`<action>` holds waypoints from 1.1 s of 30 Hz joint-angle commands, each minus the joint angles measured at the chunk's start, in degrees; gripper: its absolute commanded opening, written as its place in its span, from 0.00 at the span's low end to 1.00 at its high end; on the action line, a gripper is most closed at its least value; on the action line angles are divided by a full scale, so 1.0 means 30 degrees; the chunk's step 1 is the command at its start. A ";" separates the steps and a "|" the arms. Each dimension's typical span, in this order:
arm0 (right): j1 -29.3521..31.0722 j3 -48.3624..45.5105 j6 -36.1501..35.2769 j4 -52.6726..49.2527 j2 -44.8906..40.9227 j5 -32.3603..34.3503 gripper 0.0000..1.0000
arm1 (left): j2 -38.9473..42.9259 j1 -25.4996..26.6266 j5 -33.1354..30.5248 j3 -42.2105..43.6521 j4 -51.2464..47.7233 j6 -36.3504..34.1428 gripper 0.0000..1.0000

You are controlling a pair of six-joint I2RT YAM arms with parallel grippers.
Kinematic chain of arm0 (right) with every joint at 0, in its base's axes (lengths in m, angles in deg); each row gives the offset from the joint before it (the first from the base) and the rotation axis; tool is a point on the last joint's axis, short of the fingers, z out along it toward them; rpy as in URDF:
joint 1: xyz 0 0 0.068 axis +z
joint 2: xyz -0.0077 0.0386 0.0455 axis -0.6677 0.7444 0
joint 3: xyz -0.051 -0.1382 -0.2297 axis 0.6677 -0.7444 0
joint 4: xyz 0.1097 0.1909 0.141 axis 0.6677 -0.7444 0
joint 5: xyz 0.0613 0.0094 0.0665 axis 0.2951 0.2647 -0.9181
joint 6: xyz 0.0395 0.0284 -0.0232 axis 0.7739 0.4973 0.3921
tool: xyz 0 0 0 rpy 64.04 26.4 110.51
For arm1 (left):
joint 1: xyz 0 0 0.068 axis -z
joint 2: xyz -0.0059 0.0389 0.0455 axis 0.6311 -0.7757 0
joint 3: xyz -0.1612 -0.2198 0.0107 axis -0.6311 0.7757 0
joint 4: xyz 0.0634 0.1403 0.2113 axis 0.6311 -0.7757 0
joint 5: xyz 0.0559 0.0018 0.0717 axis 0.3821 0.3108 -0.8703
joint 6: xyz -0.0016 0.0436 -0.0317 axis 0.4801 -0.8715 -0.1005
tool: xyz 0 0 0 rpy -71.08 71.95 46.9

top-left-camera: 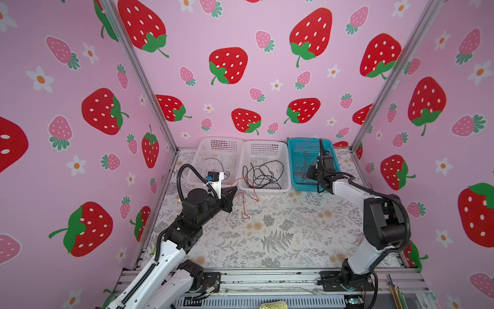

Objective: Untangle the cables
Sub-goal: 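Lower the red wire into the teal basket and open the right gripper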

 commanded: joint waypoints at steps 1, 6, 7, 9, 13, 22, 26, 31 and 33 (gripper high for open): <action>0.0014 0.0762 0.0373 -0.0851 0.1135 -0.1015 0.00 | 0.0081 -0.0018 0.0248 -0.0451 0.0254 -0.0061 0.00; 0.0014 0.0588 0.0582 -0.0864 0.0655 -0.0993 0.10 | 0.0080 -0.0018 0.0236 -0.0436 0.0254 -0.0065 0.00; 0.0014 0.0619 0.0610 -0.0956 0.0503 -0.0921 0.14 | 0.0053 -0.0018 0.0214 -0.0442 0.0254 -0.0100 0.00; 0.0014 0.0723 0.0553 -0.1189 0.0028 -0.0715 0.23 | -0.0007 -0.0018 0.0217 -0.0455 0.0230 -0.0081 0.00; -0.0016 0.0854 0.0465 -0.1659 -0.0948 -0.0040 0.37 | -0.0067 -0.0026 0.0266 -0.0472 0.0252 -0.0089 0.00; -0.0016 0.1127 0.0451 -0.2346 -0.3330 -0.0063 0.57 | -0.0256 -0.0019 0.0250 -0.0475 0.0191 -0.0144 0.00; 0.0005 0.0866 0.0247 -0.2457 -0.4768 -0.0603 0.67 | -0.0307 -0.0018 0.0206 -0.0477 0.0193 -0.0173 0.00; 0.0101 -0.0175 0.0106 -0.2916 -0.7215 -0.0870 0.86 | -0.0331 -0.0018 0.0134 -0.0454 0.0243 -0.0141 0.00; 0.0182 -0.0754 -0.0193 -0.3240 -0.8312 -0.1057 0.99 | -0.0331 -0.0018 0.0133 -0.0456 0.0282 -0.0109 0.00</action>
